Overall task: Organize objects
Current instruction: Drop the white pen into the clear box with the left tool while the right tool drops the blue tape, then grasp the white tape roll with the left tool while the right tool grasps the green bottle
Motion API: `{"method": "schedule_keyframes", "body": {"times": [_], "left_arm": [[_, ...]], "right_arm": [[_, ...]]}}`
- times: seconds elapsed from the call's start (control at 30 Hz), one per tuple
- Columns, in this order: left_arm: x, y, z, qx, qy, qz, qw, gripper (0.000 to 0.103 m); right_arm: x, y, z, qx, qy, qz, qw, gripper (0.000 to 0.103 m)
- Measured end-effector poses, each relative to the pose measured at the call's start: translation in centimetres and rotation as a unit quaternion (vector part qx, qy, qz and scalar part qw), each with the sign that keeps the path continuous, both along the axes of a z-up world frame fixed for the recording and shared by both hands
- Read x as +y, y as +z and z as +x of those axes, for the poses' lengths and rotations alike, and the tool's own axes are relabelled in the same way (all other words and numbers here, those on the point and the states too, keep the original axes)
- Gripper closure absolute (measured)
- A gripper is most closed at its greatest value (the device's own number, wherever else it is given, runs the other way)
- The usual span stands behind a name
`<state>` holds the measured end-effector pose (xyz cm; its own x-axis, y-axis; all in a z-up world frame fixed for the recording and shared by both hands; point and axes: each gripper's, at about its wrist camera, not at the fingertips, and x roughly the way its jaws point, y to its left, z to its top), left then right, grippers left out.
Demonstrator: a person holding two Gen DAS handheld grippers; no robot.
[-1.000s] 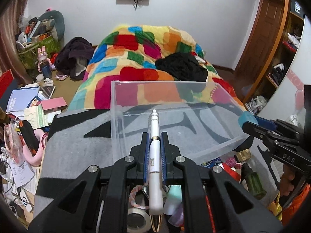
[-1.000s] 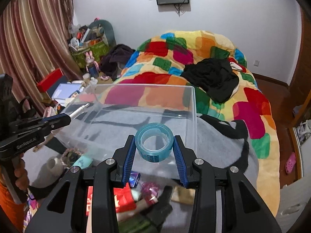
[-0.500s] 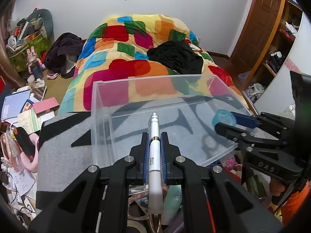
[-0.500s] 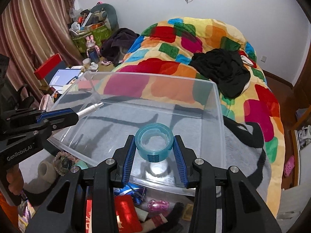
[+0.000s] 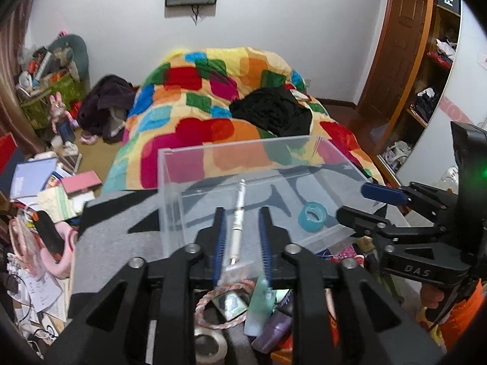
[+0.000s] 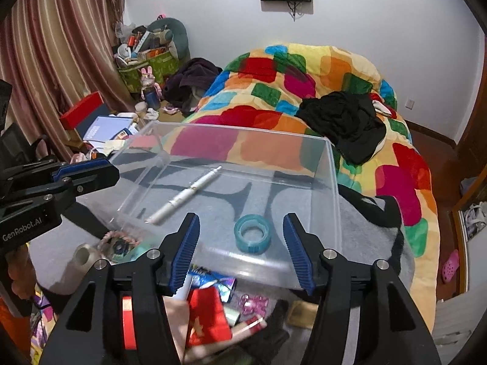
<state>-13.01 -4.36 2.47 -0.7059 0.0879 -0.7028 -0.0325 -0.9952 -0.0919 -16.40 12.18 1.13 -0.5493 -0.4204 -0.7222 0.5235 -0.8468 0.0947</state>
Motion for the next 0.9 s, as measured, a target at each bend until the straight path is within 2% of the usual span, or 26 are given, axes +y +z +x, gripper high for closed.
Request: {"method": "schedule_keyframes", "body": {"times": [0.17, 0.33, 0.43, 0.6, 0.9], "left_arm": [[0.0, 0.6, 2.4, 0.03, 0.012, -0.011, 0.9994, 0.056], [-0.2, -0.2, 4.6, 0.041, 0.029, -0.026, 0.9984, 0.044], [-0.4, -1.4, 5.8, 0.035, 0.038, -0.04, 0.9979, 0.043], [-1.1, -4.0, 7.6, 0.008, 0.05, -0.041, 0.9979, 0.042], [-2.1, -7.3, 9.3, -0.028, 0.064, -0.03, 0.9971, 0.042]], "right_arm": [[1.5, 0.5, 2.4, 0.016, -0.012, -0.008, 1.0, 0.04], [2.3, -0.6, 4.4, 0.007, -0.018, -0.007, 1.0, 0.036], [2.5, -2.0, 5.4, -0.008, -0.018, 0.001, 1.0, 0.036], [3.5, -4.1, 6.6, -0.023, -0.03, 0.017, 0.999, 0.036], [7.8, -5.5, 7.1, -0.052, -0.071, -0.01, 0.996, 0.037]]}}
